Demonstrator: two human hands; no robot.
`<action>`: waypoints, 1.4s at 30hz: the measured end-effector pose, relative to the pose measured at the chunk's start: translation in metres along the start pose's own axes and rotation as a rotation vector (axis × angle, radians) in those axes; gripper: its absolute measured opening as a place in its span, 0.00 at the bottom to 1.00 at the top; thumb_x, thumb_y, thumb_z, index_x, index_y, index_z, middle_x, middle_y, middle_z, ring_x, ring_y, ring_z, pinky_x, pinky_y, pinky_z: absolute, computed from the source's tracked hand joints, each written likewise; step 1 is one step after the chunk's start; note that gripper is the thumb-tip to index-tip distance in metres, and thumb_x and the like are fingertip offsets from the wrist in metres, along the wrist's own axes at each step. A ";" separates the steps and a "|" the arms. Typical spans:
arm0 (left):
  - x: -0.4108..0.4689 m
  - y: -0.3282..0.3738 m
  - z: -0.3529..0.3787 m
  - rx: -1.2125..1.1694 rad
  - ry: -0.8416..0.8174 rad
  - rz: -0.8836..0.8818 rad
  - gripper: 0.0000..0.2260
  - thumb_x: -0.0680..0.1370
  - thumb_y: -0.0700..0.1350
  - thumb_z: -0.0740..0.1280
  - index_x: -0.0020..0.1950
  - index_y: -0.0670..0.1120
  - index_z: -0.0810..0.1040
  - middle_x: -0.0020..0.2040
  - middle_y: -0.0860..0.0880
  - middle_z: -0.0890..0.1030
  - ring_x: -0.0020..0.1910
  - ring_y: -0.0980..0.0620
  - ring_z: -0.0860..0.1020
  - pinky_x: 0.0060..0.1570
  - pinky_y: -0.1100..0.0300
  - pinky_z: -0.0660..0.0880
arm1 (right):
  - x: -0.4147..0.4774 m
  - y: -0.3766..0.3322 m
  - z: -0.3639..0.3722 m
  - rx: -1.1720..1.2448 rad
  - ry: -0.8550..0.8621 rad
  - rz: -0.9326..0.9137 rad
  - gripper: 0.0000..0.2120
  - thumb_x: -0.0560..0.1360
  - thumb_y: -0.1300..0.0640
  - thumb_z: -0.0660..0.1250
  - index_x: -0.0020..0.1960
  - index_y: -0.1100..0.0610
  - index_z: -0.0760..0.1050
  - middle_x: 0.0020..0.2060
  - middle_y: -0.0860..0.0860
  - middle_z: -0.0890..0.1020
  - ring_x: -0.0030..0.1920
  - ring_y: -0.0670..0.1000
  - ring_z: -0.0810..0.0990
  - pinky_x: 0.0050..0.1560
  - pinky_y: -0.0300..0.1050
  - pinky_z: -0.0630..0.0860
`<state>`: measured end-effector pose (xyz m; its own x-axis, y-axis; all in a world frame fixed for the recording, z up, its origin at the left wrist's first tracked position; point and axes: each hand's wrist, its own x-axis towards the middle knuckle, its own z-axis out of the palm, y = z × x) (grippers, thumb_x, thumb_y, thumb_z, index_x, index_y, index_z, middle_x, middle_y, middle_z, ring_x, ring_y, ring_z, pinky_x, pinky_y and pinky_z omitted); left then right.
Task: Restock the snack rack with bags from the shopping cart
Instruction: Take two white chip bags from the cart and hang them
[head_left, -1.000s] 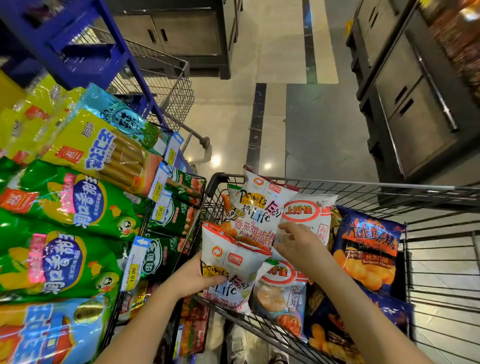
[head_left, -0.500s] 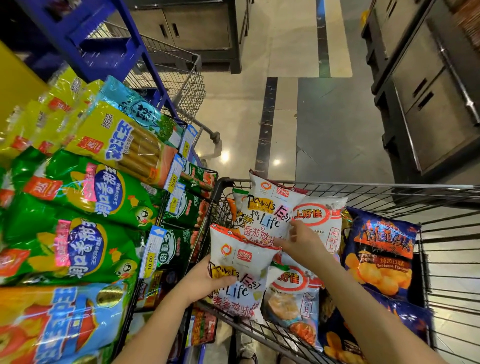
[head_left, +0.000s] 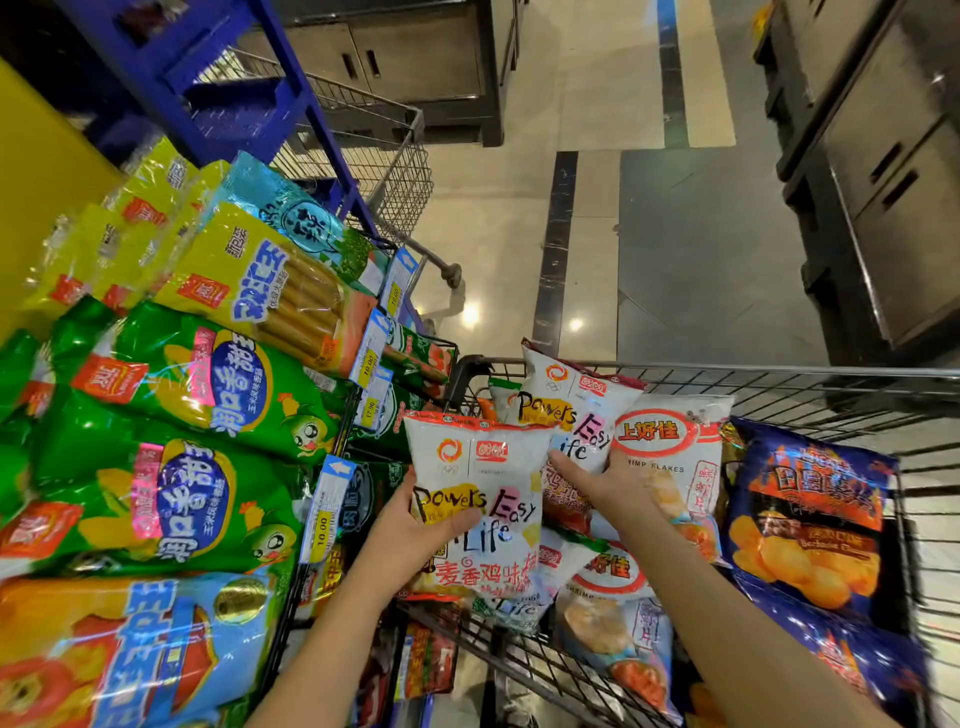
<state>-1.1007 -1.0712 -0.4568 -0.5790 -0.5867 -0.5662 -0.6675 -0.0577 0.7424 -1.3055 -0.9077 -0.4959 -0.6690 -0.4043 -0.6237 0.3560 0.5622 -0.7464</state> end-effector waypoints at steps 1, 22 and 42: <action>0.001 0.004 -0.002 -0.008 0.023 0.001 0.27 0.69 0.57 0.81 0.63 0.61 0.72 0.53 0.63 0.82 0.52 0.66 0.79 0.47 0.67 0.72 | 0.003 0.000 0.002 0.046 -0.015 0.007 0.39 0.74 0.45 0.76 0.76 0.58 0.63 0.62 0.50 0.76 0.71 0.59 0.72 0.65 0.50 0.68; -0.011 0.084 -0.021 -0.095 -0.029 0.071 0.37 0.66 0.66 0.79 0.69 0.58 0.69 0.64 0.57 0.78 0.65 0.52 0.75 0.67 0.51 0.70 | -0.087 -0.030 -0.091 0.161 -0.011 -0.146 0.37 0.65 0.43 0.82 0.69 0.46 0.71 0.56 0.45 0.85 0.53 0.47 0.86 0.54 0.48 0.80; -0.097 0.120 -0.024 -0.311 -0.128 0.140 0.51 0.74 0.64 0.72 0.84 0.54 0.40 0.85 0.51 0.53 0.82 0.46 0.57 0.78 0.45 0.57 | -0.165 -0.065 -0.150 0.135 -0.145 -0.324 0.27 0.73 0.54 0.77 0.69 0.50 0.71 0.55 0.52 0.87 0.54 0.57 0.87 0.56 0.57 0.82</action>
<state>-1.1137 -1.0404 -0.3045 -0.7217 -0.5019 -0.4767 -0.4144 -0.2383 0.8783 -1.3160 -0.7697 -0.3094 -0.6650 -0.6492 -0.3692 0.2301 0.2922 -0.9283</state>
